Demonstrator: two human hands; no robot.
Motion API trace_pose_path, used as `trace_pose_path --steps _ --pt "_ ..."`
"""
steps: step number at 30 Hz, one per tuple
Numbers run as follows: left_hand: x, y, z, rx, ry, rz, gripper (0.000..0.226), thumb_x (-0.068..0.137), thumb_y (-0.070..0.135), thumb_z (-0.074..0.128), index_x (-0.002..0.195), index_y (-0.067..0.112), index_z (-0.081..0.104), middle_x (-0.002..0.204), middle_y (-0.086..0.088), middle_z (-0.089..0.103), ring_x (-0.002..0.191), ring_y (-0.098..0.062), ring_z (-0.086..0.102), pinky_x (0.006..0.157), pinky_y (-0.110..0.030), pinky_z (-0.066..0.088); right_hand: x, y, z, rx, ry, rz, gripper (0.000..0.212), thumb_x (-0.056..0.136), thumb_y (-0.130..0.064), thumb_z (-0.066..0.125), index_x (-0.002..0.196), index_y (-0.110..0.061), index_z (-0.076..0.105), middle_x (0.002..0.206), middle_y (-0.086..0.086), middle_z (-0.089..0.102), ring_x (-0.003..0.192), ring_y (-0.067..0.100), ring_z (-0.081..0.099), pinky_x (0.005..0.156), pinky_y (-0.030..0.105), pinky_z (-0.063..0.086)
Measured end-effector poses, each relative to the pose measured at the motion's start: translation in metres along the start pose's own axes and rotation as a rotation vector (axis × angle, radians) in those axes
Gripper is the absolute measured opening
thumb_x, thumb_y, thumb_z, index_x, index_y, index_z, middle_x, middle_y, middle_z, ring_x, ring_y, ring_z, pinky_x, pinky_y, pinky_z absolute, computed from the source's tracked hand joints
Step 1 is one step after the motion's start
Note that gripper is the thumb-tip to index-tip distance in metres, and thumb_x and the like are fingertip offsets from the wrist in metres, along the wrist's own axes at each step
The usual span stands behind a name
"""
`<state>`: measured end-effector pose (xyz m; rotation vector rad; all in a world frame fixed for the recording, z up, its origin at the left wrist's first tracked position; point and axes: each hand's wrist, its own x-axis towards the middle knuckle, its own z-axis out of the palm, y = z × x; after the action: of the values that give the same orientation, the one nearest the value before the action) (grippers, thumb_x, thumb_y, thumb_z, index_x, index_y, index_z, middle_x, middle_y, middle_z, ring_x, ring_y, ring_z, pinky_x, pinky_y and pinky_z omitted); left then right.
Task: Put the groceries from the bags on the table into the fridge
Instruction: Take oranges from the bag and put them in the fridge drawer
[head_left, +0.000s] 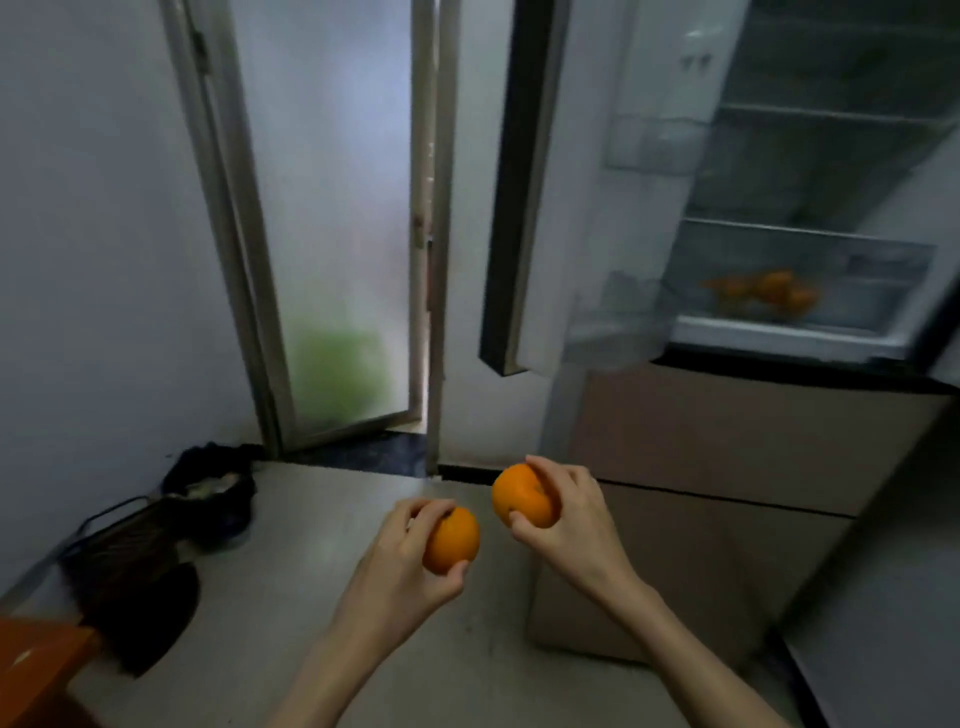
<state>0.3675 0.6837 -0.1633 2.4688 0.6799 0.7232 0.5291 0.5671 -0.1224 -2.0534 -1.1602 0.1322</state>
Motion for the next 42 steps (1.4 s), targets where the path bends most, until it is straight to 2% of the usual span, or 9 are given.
trace_pose_path --steps 2,6,12,16,21,26,31,38,42 --pt "0.025 0.040 0.028 -0.032 -0.052 0.126 0.058 0.076 0.036 0.071 0.127 0.029 0.045 0.128 0.008 0.041 0.106 -0.004 0.044 0.080 -0.004 0.031 -0.008 0.032 -0.043 -0.022 0.073 0.073 0.065 0.078 -0.032 0.068 0.136 -0.032 0.039 0.122 -0.001 0.038 0.114 0.016 0.039 0.091 0.028 0.040" --pt "0.078 0.113 0.082 -0.096 -0.116 0.307 0.057 0.077 0.039 0.068 0.128 0.026 0.046 0.128 0.006 0.043 0.108 -0.009 0.048 0.082 -0.008 0.035 -0.017 0.090 -0.117 -0.071 0.230 0.185 0.065 0.078 -0.031 0.068 0.136 -0.031 0.039 0.122 0.000 0.039 0.114 0.017 0.040 0.095 0.032 0.040" --pt "0.159 0.190 0.156 -0.166 -0.125 0.447 0.058 0.076 0.033 0.072 0.128 0.022 0.048 0.127 0.003 0.044 0.107 -0.012 0.050 0.082 -0.019 0.042 0.002 0.167 -0.202 -0.111 0.380 0.263 0.063 0.078 -0.030 0.068 0.135 -0.030 0.041 0.124 0.000 0.039 0.116 0.018 0.040 0.091 0.028 0.037" --pt "0.221 0.220 0.201 -0.193 -0.110 0.483 0.058 0.075 0.031 0.074 0.127 0.022 0.050 0.126 0.002 0.046 0.109 -0.014 0.052 0.083 -0.019 0.040 0.046 0.215 -0.239 -0.128 0.446 0.264 0.063 0.076 -0.028 0.069 0.133 -0.028 0.044 0.122 0.001 0.041 0.116 0.019 0.042 0.095 0.028 0.036" --pt "0.311 0.258 0.233 -0.235 -0.041 0.478 0.059 0.077 0.032 0.072 0.130 0.023 0.047 0.128 0.002 0.046 0.111 -0.014 0.050 0.085 -0.020 0.040 0.113 0.260 -0.284 -0.152 0.452 0.245 0.065 0.076 -0.029 0.070 0.134 -0.029 0.042 0.119 -0.003 0.037 0.115 0.016 0.040 0.091 0.027 0.036" --pt "0.381 0.296 0.249 -0.315 0.066 0.438 0.056 0.078 0.029 0.072 0.128 0.023 0.047 0.126 0.003 0.046 0.106 -0.010 0.048 0.082 -0.020 0.039 0.168 0.288 -0.330 -0.151 0.513 0.231 0.064 0.076 -0.029 0.070 0.134 -0.027 0.043 0.121 0.000 0.040 0.115 0.018 0.041 0.097 0.033 0.039" --pt "0.442 0.318 0.261 -0.293 0.135 0.458 0.057 0.077 0.027 0.074 0.127 0.018 0.049 0.126 -0.002 0.047 0.108 -0.015 0.051 0.081 -0.018 0.036 0.228 0.308 -0.366 -0.109 0.554 0.161 0.062 0.075 -0.029 0.070 0.132 -0.029 0.045 0.113 -0.006 0.038 0.114 0.019 0.045 0.097 0.039 0.043" --pt "0.542 0.364 0.241 -0.291 0.415 0.419 0.055 0.077 0.024 0.074 0.126 0.012 0.052 0.123 -0.009 0.050 0.109 -0.019 0.051 0.087 -0.016 0.034 0.333 0.318 -0.428 -0.026 0.710 0.000 0.062 0.077 -0.026 0.070 0.134 -0.023 0.047 0.124 0.009 0.046 0.115 0.024 0.049 0.101 0.039 0.041" --pt "0.598 0.378 0.235 -0.197 0.354 0.269 0.057 0.079 0.030 0.071 0.129 0.016 0.048 0.126 -0.009 0.046 0.116 -0.024 0.048 0.091 -0.027 0.037 0.384 0.330 -0.461 -0.080 0.622 0.011 0.065 0.079 -0.029 0.069 0.138 -0.024 0.042 0.129 0.012 0.045 0.121 0.027 0.044 0.103 0.035 0.033"
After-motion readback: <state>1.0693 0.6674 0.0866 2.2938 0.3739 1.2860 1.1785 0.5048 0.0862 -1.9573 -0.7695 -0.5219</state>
